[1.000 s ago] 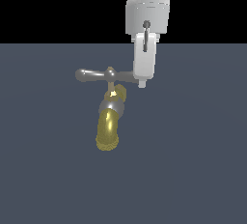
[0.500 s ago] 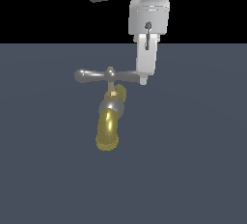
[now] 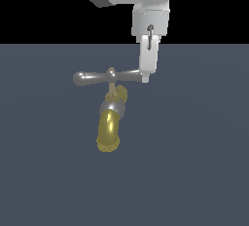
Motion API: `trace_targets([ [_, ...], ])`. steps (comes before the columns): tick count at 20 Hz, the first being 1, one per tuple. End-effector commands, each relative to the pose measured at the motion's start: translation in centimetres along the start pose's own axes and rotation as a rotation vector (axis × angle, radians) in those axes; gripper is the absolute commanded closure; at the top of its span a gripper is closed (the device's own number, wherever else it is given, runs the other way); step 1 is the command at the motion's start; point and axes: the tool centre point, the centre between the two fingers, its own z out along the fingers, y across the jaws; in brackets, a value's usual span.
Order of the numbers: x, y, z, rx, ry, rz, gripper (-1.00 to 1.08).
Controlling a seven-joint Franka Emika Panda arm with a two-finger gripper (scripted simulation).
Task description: Turn on the faucet by rotating a designated handle.
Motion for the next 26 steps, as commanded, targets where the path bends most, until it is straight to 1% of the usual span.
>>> trace_targets([
  [1, -0.2, 1.2, -0.2, -0.011, -0.002, 0.002, 1.08],
  [6, -0.4, 2.6, -0.2, -0.011, -0.002, 0.002, 1.08],
  [7, -0.4, 2.6, -0.2, -0.011, -0.002, 0.002, 1.08],
  [8, -0.8, 2.1, 0.0, -0.003, -0.002, 0.010, 1.08],
  [26, 3.1, 7.3, -0.2, -0.008, -0.002, 0.004, 1.08],
])
